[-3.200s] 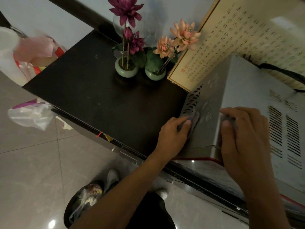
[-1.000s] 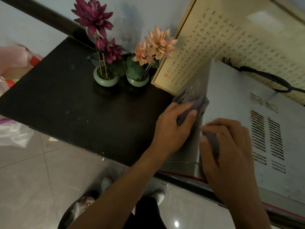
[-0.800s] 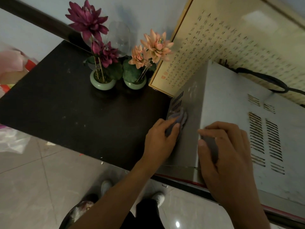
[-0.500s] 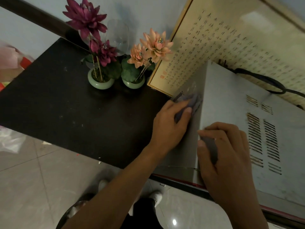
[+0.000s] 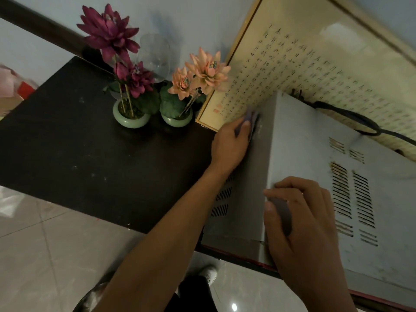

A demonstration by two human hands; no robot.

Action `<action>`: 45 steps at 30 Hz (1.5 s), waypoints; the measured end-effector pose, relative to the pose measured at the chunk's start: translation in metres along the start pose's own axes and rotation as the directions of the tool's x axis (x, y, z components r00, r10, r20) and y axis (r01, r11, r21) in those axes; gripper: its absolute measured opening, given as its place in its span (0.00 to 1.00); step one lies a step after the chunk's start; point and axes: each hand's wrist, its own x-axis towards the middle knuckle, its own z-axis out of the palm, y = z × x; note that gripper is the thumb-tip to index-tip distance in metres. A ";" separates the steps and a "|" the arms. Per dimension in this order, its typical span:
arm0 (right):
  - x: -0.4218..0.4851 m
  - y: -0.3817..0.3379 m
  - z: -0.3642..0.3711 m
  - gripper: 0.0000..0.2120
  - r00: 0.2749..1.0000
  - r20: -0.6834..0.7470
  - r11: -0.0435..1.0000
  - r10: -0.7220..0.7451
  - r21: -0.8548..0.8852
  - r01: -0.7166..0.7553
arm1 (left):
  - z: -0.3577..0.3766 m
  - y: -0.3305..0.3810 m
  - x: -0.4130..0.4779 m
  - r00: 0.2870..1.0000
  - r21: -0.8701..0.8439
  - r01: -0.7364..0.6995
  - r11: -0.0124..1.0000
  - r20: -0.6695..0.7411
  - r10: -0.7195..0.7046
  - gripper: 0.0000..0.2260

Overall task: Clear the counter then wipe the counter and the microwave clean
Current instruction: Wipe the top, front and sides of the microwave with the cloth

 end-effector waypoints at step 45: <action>0.000 -0.001 0.001 0.11 1.000 0.001 1.000 0.002 -0.003 -0.002 | -0.048 -0.088 -0.197 0.999 -0.010 0.041 0.999 0.031 -0.041 0.10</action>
